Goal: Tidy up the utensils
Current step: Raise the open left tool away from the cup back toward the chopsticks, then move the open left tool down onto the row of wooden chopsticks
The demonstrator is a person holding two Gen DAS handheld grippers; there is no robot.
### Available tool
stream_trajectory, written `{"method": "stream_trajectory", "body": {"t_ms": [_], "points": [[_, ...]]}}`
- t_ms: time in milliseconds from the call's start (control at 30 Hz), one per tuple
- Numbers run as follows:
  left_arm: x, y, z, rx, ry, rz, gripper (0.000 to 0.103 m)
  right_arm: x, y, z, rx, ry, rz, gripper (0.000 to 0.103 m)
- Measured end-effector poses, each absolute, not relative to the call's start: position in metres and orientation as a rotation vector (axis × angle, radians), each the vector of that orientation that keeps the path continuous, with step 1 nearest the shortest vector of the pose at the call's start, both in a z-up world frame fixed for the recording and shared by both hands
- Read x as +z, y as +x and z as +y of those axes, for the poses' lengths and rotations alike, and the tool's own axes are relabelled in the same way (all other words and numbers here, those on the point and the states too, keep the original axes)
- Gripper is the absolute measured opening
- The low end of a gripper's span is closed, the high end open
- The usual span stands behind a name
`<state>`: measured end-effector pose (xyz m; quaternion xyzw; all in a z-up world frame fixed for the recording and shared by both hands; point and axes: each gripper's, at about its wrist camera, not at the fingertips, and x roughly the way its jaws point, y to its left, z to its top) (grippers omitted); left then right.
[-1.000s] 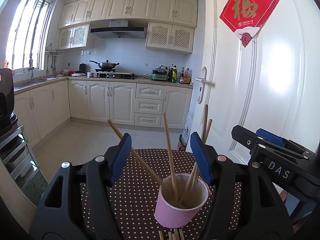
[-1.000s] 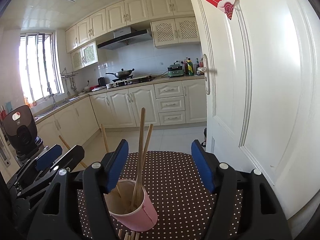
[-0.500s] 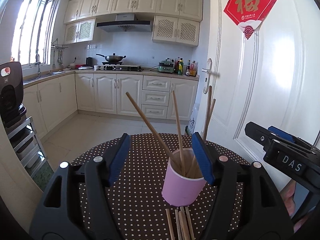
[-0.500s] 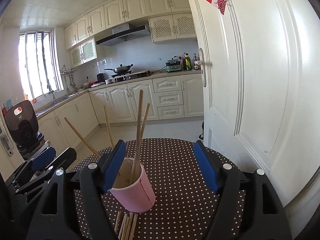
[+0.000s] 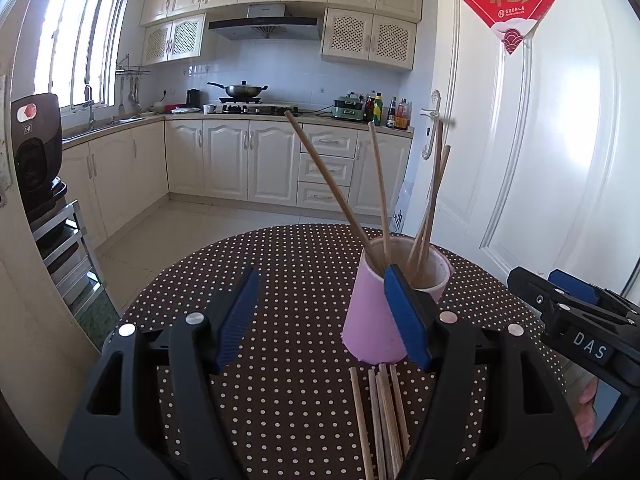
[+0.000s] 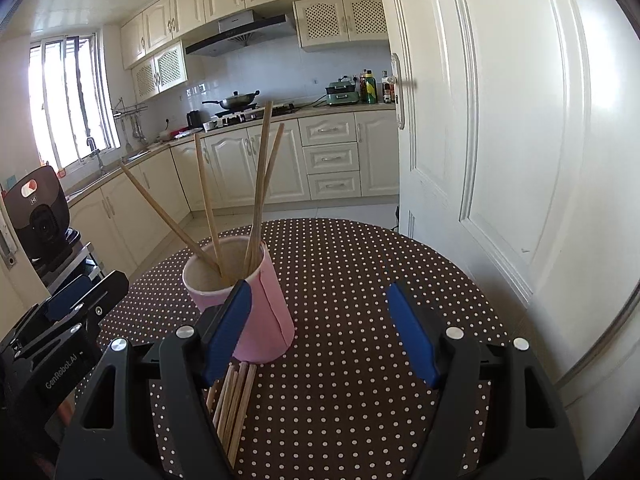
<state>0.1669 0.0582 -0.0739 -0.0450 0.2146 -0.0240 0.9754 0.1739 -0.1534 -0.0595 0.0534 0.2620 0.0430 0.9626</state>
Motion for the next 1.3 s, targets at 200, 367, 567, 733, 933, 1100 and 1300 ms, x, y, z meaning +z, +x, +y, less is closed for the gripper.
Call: {"method": "stream_trajectory", "body": {"t_ms": [200, 367, 567, 733, 933, 1100, 1300], "points": [[-0.091, 0.166, 0.061, -0.049, -0.091, 0.497, 0.064, -0.077, 0.172, -0.151, 0.080, 0.092, 0.595, 0.067], [-0.103, 0.166, 0.062, -0.050, -0.096, 0.548, 0.064, -0.092, 0.170, -0.148, 0.087, 0.083, 0.652, 0.067], [-0.117, 0.161, 0.066, -0.061, -0.106, 0.615, 0.064, -0.108, 0.167, -0.142, 0.118, 0.087, 0.724, 0.067], [-0.131, 0.155, 0.074, -0.077, -0.138, 0.677, 0.064, -0.118, 0.163, -0.135, 0.127, 0.081, 0.764, 0.067], [-0.144, 0.150, 0.079, -0.101, -0.180, 0.743, 0.064, -0.128, 0.158, -0.132, 0.127, 0.066, 0.788, 0.067], [-0.150, 0.143, 0.076, -0.123, -0.187, 0.769, 0.065, -0.135, 0.153, -0.133, 0.130, 0.050, 0.812, 0.067], [-0.160, 0.135, 0.072, -0.143, -0.192, 0.794, 0.065, -0.141, 0.150, -0.130, 0.134, 0.046, 0.831, 0.067]]}}
